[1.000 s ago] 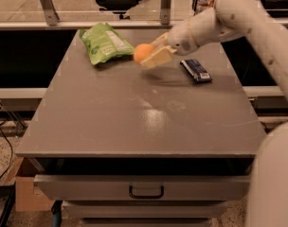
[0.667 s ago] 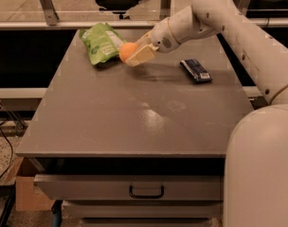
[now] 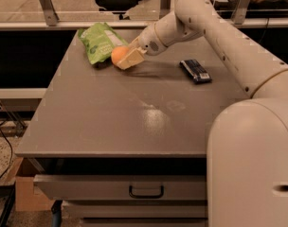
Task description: Move orange near green rice chip bag
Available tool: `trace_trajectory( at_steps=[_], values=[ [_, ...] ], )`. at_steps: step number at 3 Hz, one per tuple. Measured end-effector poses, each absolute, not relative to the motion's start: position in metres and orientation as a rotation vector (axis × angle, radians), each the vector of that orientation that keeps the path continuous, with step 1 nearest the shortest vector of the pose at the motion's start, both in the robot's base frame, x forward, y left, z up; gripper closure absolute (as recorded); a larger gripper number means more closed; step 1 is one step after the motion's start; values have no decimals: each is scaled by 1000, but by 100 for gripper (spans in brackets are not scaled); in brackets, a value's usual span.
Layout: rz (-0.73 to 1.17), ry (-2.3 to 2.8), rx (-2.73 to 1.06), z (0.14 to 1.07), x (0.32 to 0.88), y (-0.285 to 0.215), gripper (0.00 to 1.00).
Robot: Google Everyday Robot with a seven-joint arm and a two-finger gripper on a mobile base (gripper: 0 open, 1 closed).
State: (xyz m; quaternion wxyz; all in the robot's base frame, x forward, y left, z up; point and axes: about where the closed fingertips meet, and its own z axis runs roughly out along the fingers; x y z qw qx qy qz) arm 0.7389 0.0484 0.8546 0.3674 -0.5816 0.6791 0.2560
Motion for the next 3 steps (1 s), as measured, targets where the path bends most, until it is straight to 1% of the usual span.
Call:
trace_trajectory(
  at_steps=[2,3],
  values=[
    [622,1749,-1487,857,744,47,0],
    [609,1745,-1457,866,745,41,0]
  ],
)
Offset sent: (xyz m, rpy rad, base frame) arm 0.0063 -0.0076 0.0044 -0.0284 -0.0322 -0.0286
